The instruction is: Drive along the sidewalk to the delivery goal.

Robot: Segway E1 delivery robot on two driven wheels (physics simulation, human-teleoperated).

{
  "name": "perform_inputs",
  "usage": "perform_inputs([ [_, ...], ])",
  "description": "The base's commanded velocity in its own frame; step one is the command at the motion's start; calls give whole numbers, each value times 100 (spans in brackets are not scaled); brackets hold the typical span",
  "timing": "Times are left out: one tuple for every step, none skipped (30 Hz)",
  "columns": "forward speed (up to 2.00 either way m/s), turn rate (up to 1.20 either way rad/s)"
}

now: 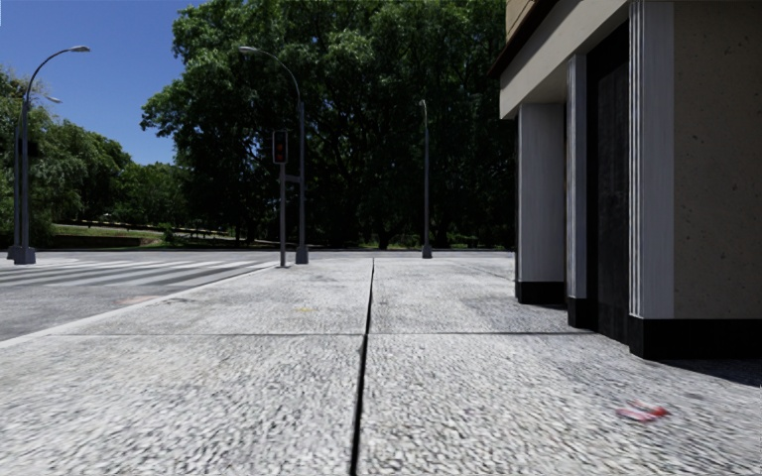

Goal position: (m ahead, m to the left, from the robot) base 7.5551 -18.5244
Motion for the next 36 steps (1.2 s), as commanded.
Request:
perform_inputs([
  [200,0],
  [200,0],
  [200,0],
  [200,0],
  [200,0],
  [200,0],
  [200,0],
  [200,0],
  [200,0],
  [200,0],
  [200,0],
  [200,0],
  [200,0],
  [200,0],
  [200,0],
  [200,0],
  [200,0],
  [200,0],
  [200,0],
  [200,0],
  [200,0],
  [200,0],
  [200,0],
  [200,0],
  [200,0],
  [200,0],
  [200,0],
  [200,0],
  [200,0],
  [200,-4],
  [200,-4],
  [200,-9],
  [200,-11],
  [200,-16],
  [200,-16],
  [200,-18],
])
